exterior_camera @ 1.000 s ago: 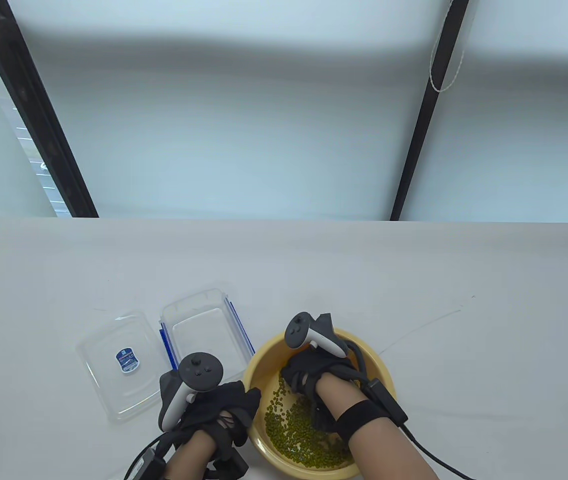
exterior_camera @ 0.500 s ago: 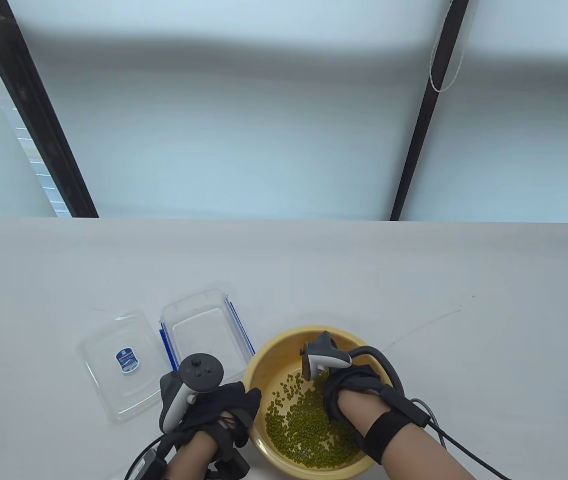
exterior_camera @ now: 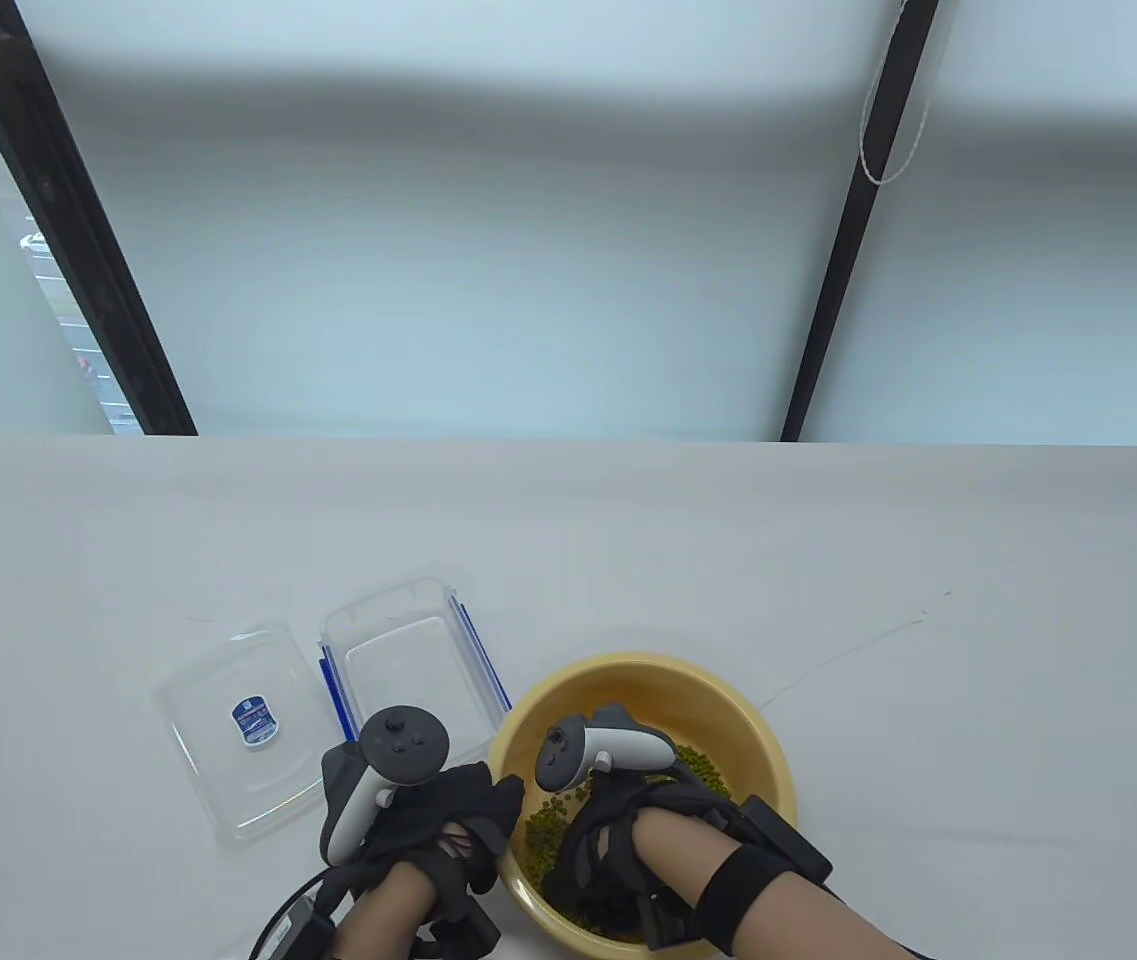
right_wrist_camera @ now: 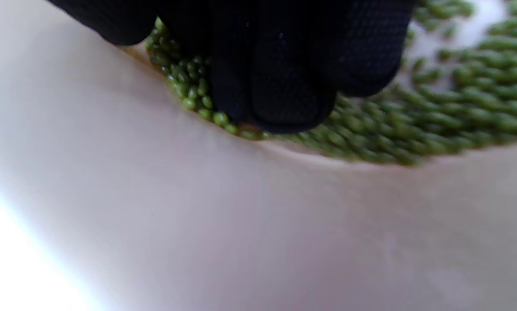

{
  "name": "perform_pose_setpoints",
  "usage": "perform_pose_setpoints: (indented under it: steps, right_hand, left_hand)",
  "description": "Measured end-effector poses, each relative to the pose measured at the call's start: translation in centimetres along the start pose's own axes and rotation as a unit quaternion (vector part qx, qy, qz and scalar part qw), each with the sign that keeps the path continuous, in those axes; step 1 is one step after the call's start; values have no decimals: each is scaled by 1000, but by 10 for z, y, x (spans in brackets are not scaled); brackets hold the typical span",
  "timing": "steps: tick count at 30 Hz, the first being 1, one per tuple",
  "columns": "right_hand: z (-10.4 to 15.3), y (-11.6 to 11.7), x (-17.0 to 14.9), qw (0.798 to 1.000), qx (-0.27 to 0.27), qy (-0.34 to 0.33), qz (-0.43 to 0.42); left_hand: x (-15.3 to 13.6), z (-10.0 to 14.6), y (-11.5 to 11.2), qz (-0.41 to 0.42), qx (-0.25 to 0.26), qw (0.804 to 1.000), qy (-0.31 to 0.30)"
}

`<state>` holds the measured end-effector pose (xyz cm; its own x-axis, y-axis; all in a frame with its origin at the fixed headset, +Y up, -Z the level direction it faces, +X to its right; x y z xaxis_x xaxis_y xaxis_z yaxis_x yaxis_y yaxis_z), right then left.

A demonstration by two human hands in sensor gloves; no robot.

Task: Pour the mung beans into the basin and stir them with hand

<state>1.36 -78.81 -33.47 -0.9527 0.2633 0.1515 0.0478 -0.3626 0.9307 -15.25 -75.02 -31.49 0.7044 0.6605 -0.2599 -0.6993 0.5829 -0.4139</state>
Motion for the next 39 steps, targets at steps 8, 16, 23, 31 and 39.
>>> perform_pose_setpoints:
  steps: [8,16,23,31,39]
  right_hand:
    - [-7,-47,-7,986,-143,15,-83]
    - [14,-80,-46,948,-277,155,10]
    - [29,-70,-72,941,-229,230,91]
    - [31,-23,-68,948,-81,245,187]
    - [22,14,-36,993,8,74,87]
  left_hand:
    - [0,0,0,-2,-1,1000,-1]
    - [1,0,0,-2,0,1000,-1]
    - [2,0,-3,-2,-2,1000,-2]
    - [3,1,-3,1,5,1000,-1]
    - [3,1,-2,1,4,1000,-2]
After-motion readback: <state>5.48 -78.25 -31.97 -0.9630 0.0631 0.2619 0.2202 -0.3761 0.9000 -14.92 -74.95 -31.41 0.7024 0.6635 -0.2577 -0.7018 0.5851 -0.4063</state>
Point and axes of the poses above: the tracker on the back of each hand, its own x axis roughly to the thumb side, its own z axis roughly from the fingertips to the wrist, y = z × x, the point moved 2 cm from there along -z, roughly from the wrist to the fingertips, and after that the axes turned 2 degrees about y, right-handed, at the moved point
